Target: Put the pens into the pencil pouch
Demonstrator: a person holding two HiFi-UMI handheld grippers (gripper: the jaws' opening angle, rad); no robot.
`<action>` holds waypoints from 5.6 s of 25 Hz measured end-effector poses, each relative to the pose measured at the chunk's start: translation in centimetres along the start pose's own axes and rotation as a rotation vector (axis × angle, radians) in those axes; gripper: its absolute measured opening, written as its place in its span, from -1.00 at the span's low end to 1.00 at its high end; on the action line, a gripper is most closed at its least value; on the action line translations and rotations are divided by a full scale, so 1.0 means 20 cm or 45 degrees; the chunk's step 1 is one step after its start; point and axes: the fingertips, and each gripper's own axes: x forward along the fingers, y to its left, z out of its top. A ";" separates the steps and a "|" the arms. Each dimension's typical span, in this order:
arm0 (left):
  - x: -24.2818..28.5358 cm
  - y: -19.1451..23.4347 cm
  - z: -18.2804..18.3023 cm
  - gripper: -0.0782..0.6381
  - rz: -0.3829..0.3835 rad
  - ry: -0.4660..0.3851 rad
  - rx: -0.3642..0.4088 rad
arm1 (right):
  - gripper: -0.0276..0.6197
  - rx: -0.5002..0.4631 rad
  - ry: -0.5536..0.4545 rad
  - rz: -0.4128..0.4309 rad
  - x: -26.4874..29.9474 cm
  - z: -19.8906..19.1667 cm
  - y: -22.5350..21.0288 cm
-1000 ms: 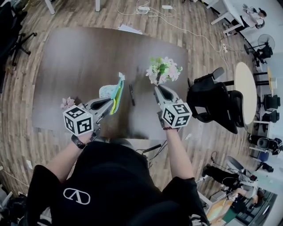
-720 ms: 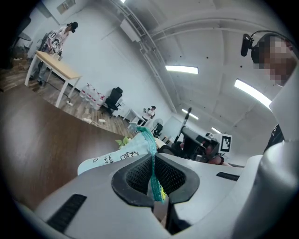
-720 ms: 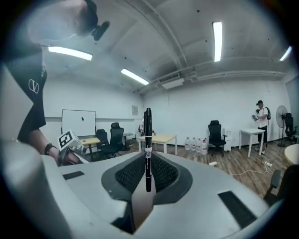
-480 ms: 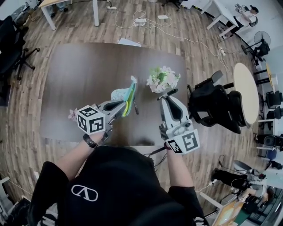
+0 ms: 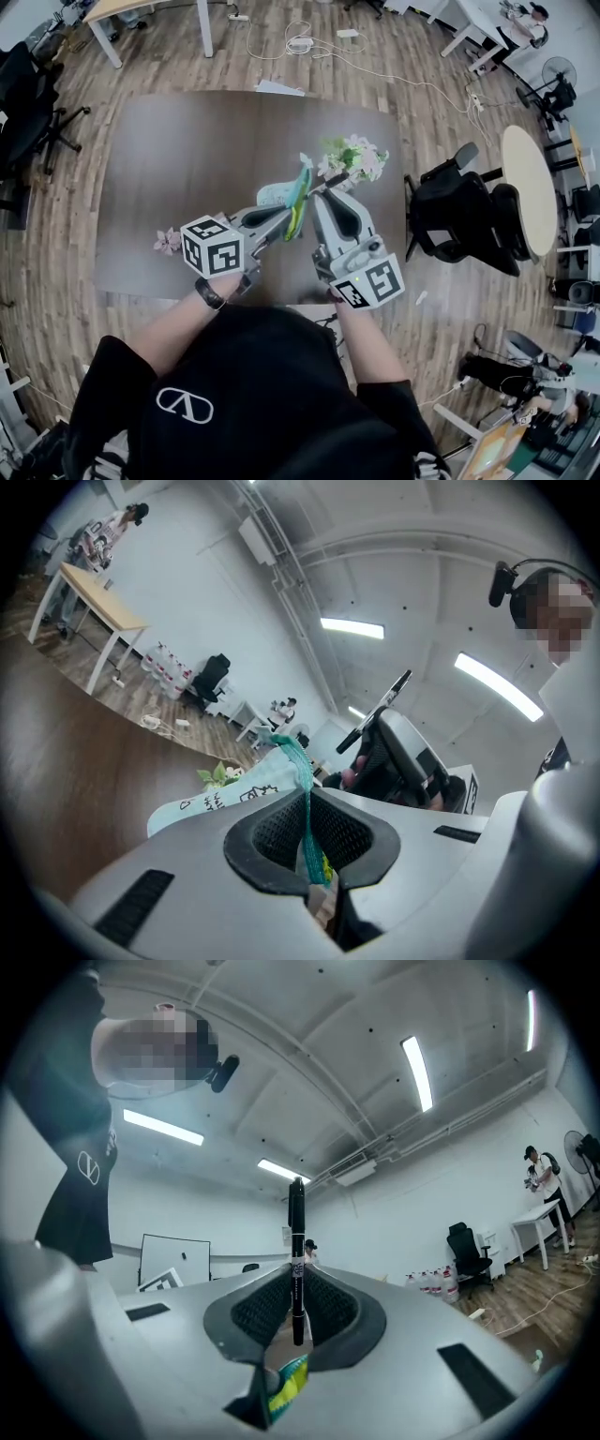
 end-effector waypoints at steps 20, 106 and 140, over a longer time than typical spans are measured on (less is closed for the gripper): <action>-0.04 -0.07 0.13 -0.73 -0.035 -0.098 0.008 | -0.35 0.039 0.253 0.133 -0.01 -0.22 0.06; -0.18 0.08 -0.03 -0.73 0.023 -0.074 -0.044 | -0.78 -0.141 0.250 -0.134 -0.15 -0.17 -0.31; -0.12 -0.11 0.15 -0.73 -0.092 -0.151 -0.010 | -0.36 0.052 0.128 0.151 0.06 -0.13 0.11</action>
